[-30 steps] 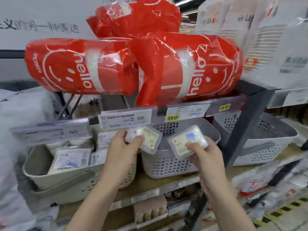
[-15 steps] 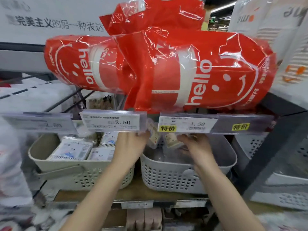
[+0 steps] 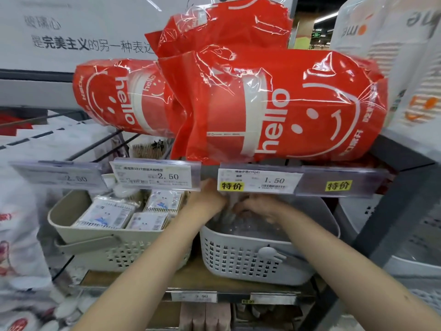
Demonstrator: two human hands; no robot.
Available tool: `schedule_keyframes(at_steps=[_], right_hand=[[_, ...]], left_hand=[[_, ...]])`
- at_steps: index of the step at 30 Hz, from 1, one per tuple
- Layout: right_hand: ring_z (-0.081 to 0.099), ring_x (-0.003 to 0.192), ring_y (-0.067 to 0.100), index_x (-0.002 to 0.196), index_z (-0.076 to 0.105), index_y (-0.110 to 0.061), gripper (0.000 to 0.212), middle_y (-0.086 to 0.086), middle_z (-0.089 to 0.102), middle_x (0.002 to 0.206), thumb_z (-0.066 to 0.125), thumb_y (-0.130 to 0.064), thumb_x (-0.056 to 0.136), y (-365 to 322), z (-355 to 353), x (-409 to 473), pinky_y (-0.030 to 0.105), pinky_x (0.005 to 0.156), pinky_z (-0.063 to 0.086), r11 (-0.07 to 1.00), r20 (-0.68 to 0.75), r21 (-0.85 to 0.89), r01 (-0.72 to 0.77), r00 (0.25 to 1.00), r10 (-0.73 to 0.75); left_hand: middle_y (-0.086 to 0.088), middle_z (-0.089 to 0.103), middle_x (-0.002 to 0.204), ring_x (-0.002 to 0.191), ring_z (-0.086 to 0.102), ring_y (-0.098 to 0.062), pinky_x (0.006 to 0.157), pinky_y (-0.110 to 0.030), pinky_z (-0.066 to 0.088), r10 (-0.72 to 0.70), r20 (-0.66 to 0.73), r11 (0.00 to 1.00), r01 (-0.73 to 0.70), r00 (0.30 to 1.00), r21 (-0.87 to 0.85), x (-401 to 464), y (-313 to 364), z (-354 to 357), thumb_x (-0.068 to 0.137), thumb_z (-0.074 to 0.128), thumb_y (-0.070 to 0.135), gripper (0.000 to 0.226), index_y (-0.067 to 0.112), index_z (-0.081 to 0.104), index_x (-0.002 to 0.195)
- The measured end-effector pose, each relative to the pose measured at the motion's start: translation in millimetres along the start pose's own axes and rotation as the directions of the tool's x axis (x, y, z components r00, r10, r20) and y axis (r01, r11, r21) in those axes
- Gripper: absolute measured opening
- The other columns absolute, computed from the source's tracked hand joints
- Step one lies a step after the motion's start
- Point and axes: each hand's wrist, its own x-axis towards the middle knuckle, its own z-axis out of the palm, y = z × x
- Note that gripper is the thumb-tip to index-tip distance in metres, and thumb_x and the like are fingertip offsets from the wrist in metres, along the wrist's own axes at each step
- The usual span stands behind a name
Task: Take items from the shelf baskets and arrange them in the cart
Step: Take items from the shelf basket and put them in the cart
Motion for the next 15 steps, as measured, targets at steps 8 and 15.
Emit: schedule_keyframes(at_steps=[8, 15], right_hand=[[0.053, 0.117, 0.035, 0.129, 0.052, -0.004, 0.06, 0.017, 0.057, 0.127, 0.079, -0.013, 0.076, 9.6, -1.6, 23.5, 0.045, 0.099, 0.044, 0.839, 0.099, -0.514, 0.179, 0.984, -0.149], [0.053, 0.087, 0.014, 0.117, 0.058, 0.003, 0.034, 0.019, 0.062, 0.113, 0.067, 0.0, 0.084, 12.7, -5.7, 31.4, 0.002, 0.06, 0.037, 0.785, 0.281, -0.586, 0.202, 0.959, -0.037]], left_hand=[[-0.006, 0.063, 0.121, 0.113, 0.057, -0.024, 0.093, -0.033, 0.047, -0.007, 0.035, 0.998, 0.006, 0.999, 0.055, 17.5, -5.2, 12.6, 0.086, 0.062, 0.018, 0.024, 0.021, 0.061, 0.11], [-0.013, 0.05, 0.136, 0.128, 0.043, -0.024, 0.097, -0.025, 0.034, -0.004, 0.18, 0.96, -0.046, 0.984, 0.276, 23.5, -4.0, 23.3, 0.096, 0.046, 0.01, 0.034, 0.008, 0.049, 0.13]])
